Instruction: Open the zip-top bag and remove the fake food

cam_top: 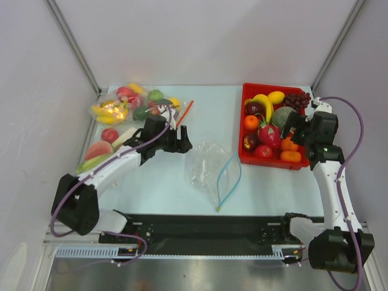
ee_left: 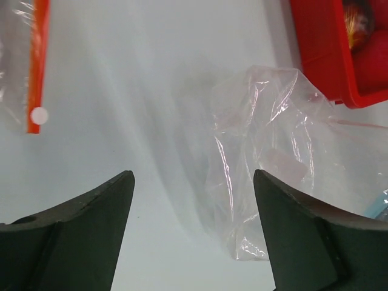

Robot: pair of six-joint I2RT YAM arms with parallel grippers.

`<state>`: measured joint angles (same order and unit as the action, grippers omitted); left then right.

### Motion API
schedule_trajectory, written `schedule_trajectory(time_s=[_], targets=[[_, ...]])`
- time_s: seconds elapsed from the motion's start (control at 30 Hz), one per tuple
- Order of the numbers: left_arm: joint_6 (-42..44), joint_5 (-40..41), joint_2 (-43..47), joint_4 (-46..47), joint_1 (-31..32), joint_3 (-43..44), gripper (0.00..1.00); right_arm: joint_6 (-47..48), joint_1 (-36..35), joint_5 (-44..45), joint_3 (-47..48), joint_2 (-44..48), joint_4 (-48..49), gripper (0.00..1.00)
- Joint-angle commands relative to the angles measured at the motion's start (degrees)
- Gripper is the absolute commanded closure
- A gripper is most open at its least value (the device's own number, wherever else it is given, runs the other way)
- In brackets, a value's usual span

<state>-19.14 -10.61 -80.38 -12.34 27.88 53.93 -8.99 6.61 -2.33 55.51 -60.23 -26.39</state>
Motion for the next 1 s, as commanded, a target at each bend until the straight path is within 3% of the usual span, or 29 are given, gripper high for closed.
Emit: schedule_trajectory(time_s=[0.0, 0.1, 0.13, 0.3, 0.53, 0.97], targets=[[-2.22, 6.3, 8.03, -1.72, -1.24, -1.19, 0.15, -0.32, -2.03, -3.03, -0.39, 4.76, -0.07, 0.0], [-3.1, 12.0, 15.74, -2.25, -2.04, -2.25, 0.08, -0.76, -3.09, -4.34, -1.27, 7.66, 0.55, 0.0], [-3.01, 13.32, 17.43, -2.34, -2.04, -2.43, 0.0, -0.94, -3.62, -4.61, -1.19, 8.1, 0.47, 0.0], [-1.61, 21.93, 24.21, -8.29, -2.04, 1.07, 0.0, -1.46, -4.41, -5.76, -0.49, 9.25, -0.59, 0.0], [0.85, 27.22, 28.61, -13.32, -2.04, 4.25, 0.0, -1.99, -4.85, -6.46, -0.05, 10.22, -0.85, 0.0], [1.82, 26.69, 31.51, -14.73, -2.04, 5.39, 0.0, -1.64, -4.94, -6.73, 1.36, 10.83, -1.73, 0.0]])
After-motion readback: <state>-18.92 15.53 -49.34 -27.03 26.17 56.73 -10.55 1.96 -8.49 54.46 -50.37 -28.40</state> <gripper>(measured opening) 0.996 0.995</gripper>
